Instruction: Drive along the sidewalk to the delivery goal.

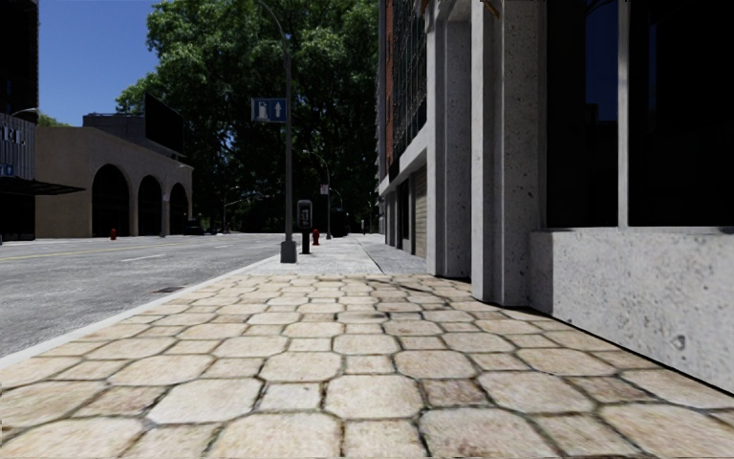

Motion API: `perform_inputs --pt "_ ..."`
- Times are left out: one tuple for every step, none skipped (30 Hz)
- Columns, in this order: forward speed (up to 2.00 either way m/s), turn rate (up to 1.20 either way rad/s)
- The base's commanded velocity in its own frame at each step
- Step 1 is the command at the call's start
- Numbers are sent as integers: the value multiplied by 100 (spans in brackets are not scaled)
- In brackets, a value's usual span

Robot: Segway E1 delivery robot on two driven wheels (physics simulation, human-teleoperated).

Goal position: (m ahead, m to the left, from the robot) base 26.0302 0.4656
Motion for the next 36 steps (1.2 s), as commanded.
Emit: perform_inputs --pt "200 0" --pt "200 0" --pt "200 0" --pt "200 0" --pt "200 0" --pt "200 0" --pt "200 0" --pt "200 0" --pt "200 5" --pt "200 14" --pt "200 18" --pt "200 18" --pt "200 19" --pt "200 19" --pt "200 19" --pt "200 19" --pt "200 19" --pt "200 19" --pt "200 18" --pt "200 9" --pt "200 9" --pt "200 0" --pt "200 0" --pt "200 0" --pt "200 0" --pt "200 0" --pt "200 0" --pt "200 0" --pt "200 0" --pt "200 0" --pt "200 0" --pt "200 0" --pt "200 0" --pt "200 0" --pt "200 0" --pt "200 0"
